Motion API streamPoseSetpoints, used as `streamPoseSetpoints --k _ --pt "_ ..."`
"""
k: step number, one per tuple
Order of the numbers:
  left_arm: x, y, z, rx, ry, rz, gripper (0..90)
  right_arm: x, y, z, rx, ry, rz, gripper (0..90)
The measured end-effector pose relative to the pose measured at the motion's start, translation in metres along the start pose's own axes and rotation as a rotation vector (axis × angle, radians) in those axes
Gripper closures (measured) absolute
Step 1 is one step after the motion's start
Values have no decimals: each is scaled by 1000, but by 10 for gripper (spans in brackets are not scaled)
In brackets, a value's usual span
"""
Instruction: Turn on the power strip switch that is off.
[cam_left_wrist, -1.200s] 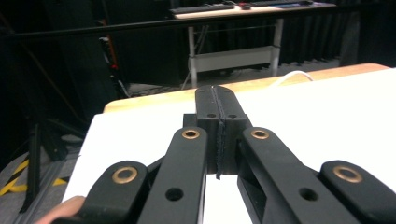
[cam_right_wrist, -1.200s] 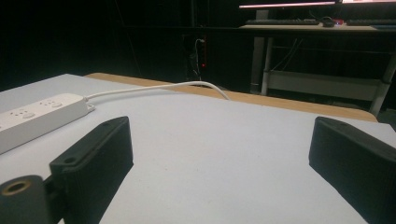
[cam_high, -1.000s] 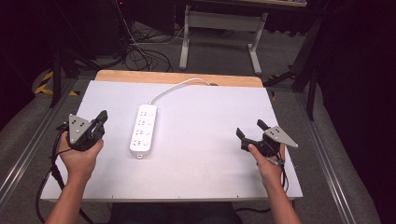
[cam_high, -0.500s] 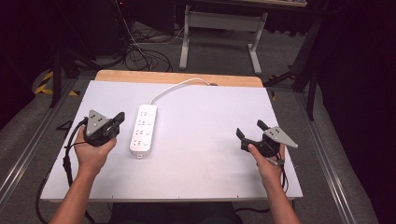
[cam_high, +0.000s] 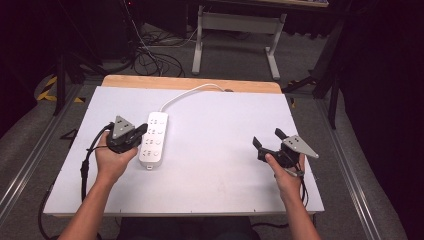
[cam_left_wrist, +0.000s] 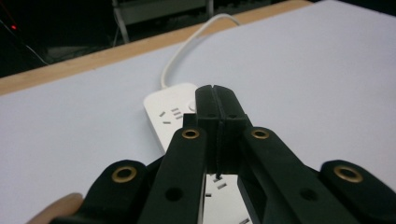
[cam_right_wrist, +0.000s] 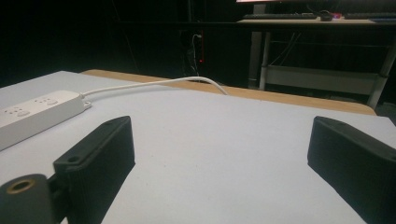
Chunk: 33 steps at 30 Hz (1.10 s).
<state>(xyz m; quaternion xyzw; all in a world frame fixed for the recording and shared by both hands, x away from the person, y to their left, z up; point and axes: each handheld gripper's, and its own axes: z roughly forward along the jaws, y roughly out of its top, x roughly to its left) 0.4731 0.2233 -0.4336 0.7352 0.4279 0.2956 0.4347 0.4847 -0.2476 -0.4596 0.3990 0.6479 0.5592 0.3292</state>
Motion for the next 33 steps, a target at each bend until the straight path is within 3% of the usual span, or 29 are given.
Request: streamPoseSetpoints --k 9,16,20,24,33 --pt "-7 -2 30 134 -38 39 900 4 0 5 11 13 -3 81" --pt "-11 -6 39 237 -63 29 900 4 -1 6 16 13 -3 82" --pt "-11 -7 41 253 -62 49 900 5 -1 6 19 15 -7 86" --pt "-12 -9 44 260 -76 45 899 5 -1 6 23 15 -4 87" --pt "-13 -9 45 275 -59 30 900 6 -2 6 30 3 -5 88"
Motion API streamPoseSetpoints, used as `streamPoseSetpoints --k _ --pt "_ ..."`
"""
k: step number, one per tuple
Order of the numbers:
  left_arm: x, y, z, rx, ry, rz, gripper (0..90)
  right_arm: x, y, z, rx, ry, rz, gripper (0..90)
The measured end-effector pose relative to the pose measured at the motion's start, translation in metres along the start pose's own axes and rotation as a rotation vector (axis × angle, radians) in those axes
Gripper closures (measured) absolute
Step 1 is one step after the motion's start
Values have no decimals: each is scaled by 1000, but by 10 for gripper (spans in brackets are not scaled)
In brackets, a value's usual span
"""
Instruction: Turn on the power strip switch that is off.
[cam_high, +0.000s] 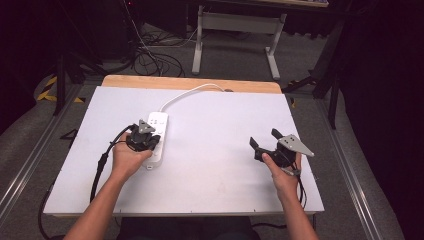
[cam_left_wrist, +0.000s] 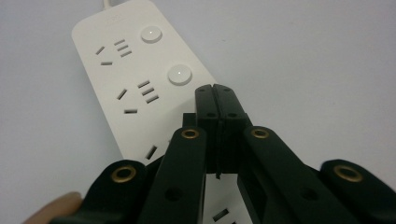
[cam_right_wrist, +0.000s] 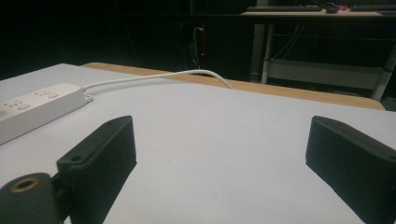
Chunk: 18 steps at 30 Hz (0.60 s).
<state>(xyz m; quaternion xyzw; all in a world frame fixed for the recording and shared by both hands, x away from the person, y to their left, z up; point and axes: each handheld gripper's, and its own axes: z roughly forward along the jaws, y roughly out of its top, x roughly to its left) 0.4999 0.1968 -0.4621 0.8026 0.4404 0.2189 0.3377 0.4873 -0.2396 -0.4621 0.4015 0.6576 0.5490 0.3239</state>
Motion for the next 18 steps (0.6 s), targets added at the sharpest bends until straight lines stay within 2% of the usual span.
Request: streamPoseSetpoints --k 3,5,18 --pt "-2 -2 1 -5 8 3 900 0 -1 1 8 0 -3 88" --pt "-3 -3 0 0 29 17 900 0 -1 1 13 -5 -3 88" --pt "-4 -4 2 -4 24 12 900 1 -1 2 17 -9 -2 88"
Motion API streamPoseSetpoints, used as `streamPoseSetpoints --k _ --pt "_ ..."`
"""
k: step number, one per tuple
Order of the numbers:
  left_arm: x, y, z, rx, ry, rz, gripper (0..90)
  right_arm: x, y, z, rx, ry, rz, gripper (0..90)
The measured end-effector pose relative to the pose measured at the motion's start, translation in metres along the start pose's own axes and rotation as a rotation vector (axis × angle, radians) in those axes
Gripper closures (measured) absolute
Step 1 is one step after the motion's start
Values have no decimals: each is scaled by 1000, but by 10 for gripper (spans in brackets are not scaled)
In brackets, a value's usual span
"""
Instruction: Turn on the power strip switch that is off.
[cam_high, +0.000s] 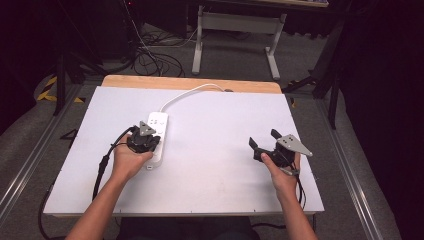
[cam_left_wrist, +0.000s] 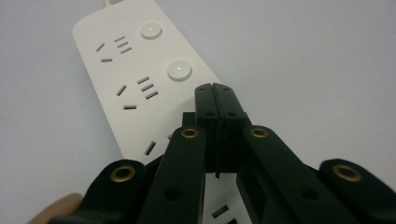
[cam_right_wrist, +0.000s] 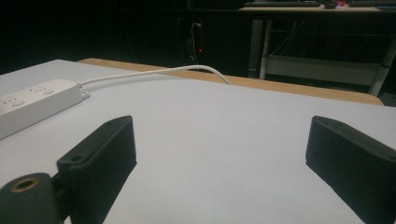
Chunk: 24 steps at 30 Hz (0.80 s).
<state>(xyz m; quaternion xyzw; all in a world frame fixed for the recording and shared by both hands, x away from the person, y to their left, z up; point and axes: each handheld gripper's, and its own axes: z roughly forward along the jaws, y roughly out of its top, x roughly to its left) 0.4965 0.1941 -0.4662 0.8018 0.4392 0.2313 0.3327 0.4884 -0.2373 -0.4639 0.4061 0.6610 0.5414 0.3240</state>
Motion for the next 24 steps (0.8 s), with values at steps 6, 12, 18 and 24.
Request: streamPoseSetpoints --k 6,12,18,24 --pt "-2 2 2 14 4 2 900 2 0 1 0 2 0 88" --pt "-1 2 3 7 -8 -14 900 2 0 0 4 1 -3 88" --pt "1 2 3 -1 -18 -29 900 2 -1 0 9 1 0 88" --pt "2 2 3 1 -28 -43 900 1 -1 0 10 -1 -2 88"
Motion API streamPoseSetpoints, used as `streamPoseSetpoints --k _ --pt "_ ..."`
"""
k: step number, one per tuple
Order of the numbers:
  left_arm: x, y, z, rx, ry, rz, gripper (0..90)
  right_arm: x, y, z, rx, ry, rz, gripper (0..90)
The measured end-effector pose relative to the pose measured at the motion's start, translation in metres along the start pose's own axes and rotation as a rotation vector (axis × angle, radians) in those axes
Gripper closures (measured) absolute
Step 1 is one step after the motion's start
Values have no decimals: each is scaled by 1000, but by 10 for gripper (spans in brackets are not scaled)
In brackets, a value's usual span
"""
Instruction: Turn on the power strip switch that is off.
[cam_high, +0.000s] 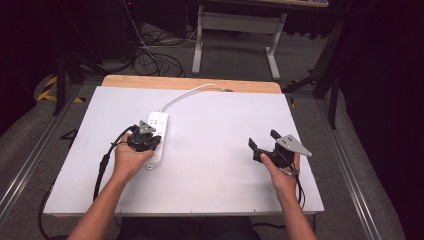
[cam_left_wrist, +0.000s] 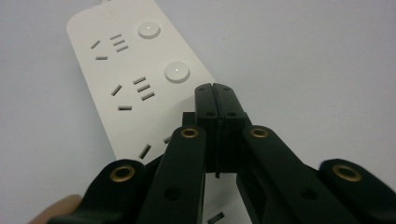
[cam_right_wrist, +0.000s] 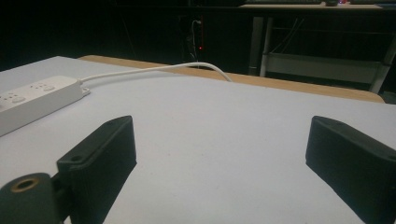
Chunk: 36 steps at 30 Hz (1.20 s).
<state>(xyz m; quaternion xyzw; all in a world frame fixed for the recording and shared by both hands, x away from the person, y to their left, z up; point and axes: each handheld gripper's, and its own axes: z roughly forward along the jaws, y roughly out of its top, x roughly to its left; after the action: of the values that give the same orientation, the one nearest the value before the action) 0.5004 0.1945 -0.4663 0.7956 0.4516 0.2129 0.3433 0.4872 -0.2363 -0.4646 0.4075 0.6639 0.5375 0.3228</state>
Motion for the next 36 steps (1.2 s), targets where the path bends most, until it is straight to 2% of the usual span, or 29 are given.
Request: streamPoseSetpoints --k 29,36 --pt "2 -1 0 -14 -7 -11 900 1 1 -2 -7 -4 6 91" --pt "0 -2 0 -18 7 -10 900 1 1 -1 -3 -3 7 91"
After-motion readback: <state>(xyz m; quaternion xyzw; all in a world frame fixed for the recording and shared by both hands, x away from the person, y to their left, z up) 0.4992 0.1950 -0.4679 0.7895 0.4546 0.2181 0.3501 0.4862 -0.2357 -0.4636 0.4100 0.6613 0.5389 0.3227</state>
